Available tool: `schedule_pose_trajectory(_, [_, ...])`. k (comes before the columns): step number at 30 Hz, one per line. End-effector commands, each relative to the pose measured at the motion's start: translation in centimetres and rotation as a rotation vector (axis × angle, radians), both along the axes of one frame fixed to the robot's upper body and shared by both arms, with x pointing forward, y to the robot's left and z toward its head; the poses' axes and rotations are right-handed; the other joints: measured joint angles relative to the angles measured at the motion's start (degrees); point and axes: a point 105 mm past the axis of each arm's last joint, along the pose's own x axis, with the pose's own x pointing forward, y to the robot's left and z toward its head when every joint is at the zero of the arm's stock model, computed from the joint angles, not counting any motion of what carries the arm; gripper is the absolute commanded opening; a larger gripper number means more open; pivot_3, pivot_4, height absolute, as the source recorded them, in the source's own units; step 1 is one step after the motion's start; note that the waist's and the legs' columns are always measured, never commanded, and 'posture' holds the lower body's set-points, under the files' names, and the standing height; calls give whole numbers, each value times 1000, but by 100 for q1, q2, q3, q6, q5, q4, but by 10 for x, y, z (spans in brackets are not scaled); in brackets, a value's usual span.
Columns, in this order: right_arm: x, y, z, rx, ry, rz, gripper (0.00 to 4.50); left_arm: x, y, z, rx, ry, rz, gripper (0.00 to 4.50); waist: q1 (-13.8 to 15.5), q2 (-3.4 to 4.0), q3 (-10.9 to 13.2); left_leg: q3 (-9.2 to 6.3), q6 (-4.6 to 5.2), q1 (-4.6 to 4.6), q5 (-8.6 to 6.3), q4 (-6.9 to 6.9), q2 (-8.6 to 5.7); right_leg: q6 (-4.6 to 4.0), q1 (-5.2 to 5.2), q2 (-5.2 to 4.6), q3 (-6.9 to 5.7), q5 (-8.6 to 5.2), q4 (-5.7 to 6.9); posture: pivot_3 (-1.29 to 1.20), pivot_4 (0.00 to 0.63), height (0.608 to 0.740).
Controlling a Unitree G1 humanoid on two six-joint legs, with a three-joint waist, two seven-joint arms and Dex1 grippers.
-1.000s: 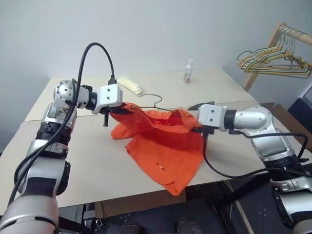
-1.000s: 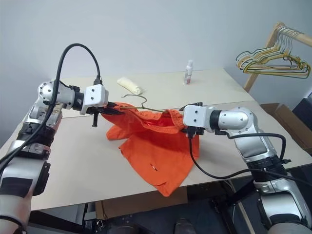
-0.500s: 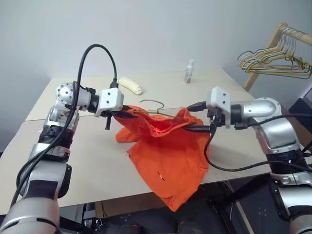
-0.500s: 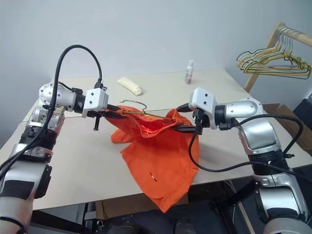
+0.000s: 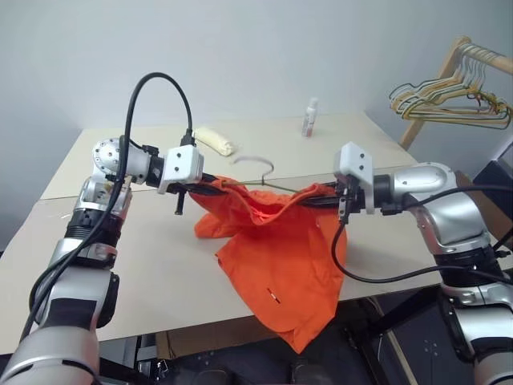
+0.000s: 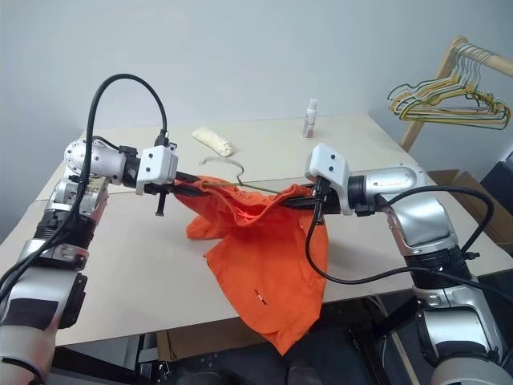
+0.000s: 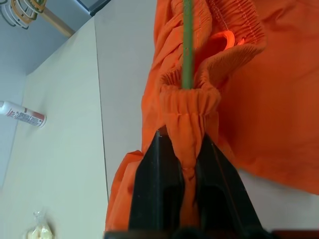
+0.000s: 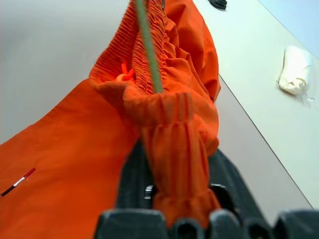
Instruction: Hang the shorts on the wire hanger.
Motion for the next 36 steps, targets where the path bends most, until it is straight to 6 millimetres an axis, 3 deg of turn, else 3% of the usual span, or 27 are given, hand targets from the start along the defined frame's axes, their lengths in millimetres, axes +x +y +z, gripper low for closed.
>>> schedule_pose_trajectory(1, [0,-3,8,-1,-39,-21,128,5,2,13,-48,-24,20,322,0,0,0,0,0,0,0,0,0,0,1,0,0,0,-1,-12,0,740])
schedule_pose_trajectory(8, [4,-14,4,20,-7,-120,127,12,14,16,-67,-36,76,2589,0,0,0,0,0,-1,0,0,-1,0,0,0,0,0,-1,-11,0,740])
schedule_pose_trajectory(14, [-1,-46,1,64,48,-294,126,25,33,37,-192,-100,219,4500,26,0,0,-4,1,-7,0,1,-2,0,-2,-5,-5,0,-2,-20,0,740])
schedule_pose_trajectory(16, [-2,-61,0,73,68,-389,126,28,36,43,-245,-122,256,4500,23,0,0,-7,1,-8,-1,1,-2,0,-2,-7,-7,0,-4,-32,0,740])
schedule_pose_trajectory(19, [7,-98,4,160,144,-681,126,29,36,46,-349,-107,293,4500,10,0,0,-7,1,-7,-1,2,2,0,-1,-11,-6,0,0,-52,0,740])
schedule_pose_trajectory(25, [-5,-162,9,276,181,-1110,126,2,18,35,-460,12,190,4500,-18,4,-2,-7,0,-15,-1,-1,9,0,-11,-21,-3,0,4,-105,0,740])
schedule_pose_trajectory(30, [-23,-188,7,228,154,-1348,126,-17,0,35,-572,90,144,4500,-75,6,-4,-6,1,-26,-2,1,12,0,-19,-25,1,0,7,-128,0,740])
schedule_pose_trajectory(36, [-30,-224,32,257,27,-1643,126,-25,-29,44,-720,137,110,4500,-191,28,-13,-3,9,-10,-6,0,2,0,-3,-34,5,0,6,-151,0,740])
